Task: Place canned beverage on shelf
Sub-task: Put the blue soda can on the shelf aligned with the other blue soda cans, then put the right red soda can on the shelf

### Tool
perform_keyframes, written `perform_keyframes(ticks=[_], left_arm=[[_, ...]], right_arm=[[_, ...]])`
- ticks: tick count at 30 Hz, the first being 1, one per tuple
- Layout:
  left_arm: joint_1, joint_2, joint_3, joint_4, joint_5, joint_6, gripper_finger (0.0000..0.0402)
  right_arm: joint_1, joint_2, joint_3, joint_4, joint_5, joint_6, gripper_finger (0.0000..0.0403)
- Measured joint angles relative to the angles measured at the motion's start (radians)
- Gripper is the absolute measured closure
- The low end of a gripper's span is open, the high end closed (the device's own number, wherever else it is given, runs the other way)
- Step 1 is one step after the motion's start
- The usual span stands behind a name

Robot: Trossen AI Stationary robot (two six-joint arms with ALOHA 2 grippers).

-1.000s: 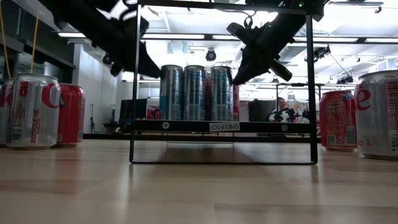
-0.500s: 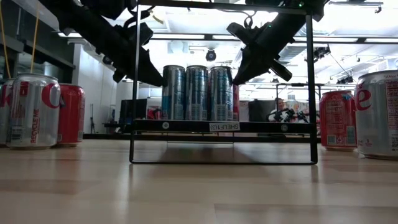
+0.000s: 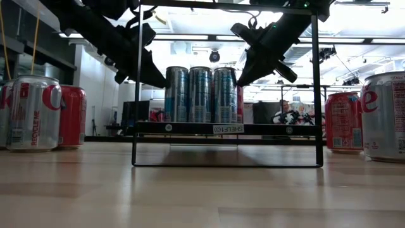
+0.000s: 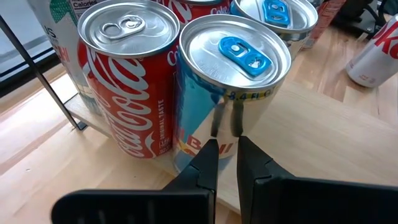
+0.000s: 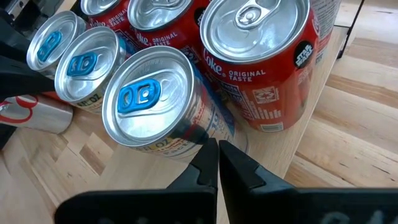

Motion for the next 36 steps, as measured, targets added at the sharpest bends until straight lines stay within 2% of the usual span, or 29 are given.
perform_keyframes(ticks=[7, 11, 17, 20, 25, 28, 32, 36], left_arm=[[0.0, -0.001, 0.0, -0.001, 0.001, 0.008, 0.0399], [0.0, -0.047, 0.001, -0.04, 0.059, 0.001, 0.0399], [0.0, -0.213, 0.002, -0.182, 0.073, -0.017, 0.0399], [0.0, -0.327, 0.002, -0.187, 0.073, -0.017, 0.0399], [0.0, -0.506, 0.002, -0.076, 0.075, -0.018, 0.0399], [0.0, -0.579, 0.002, 0.073, 0.083, -0.014, 0.0399], [0.0, -0.63, 0.002, 0.243, 0.193, 0.055, 0.0399], [-0.001, -0.647, 0.002, 0.314, 0.262, 0.079, 0.0399]], right_arm=[[0.0, 0.0, 0.0, -0.004, 0.0, -0.038, 0.0403], [0.0, -0.006, 0.0, -0.066, -0.009, -0.046, 0.0403], [0.0, -0.068, 0.0, -0.212, -0.019, -0.093, 0.0403], [0.0, -0.131, 0.0, -0.249, -0.015, -0.115, 0.0403], [0.0, -0.251, 0.0, -0.2, 0.017, -0.183, 0.0403], [0.0, -0.313, 0.0, -0.115, 0.016, -0.251, 0.0403], [0.001, -0.37, 0.0, 0.022, -0.029, -0.354, 0.0403], [0.001, -0.395, 0.0, 0.163, -0.11, -0.449, 0.0403]])
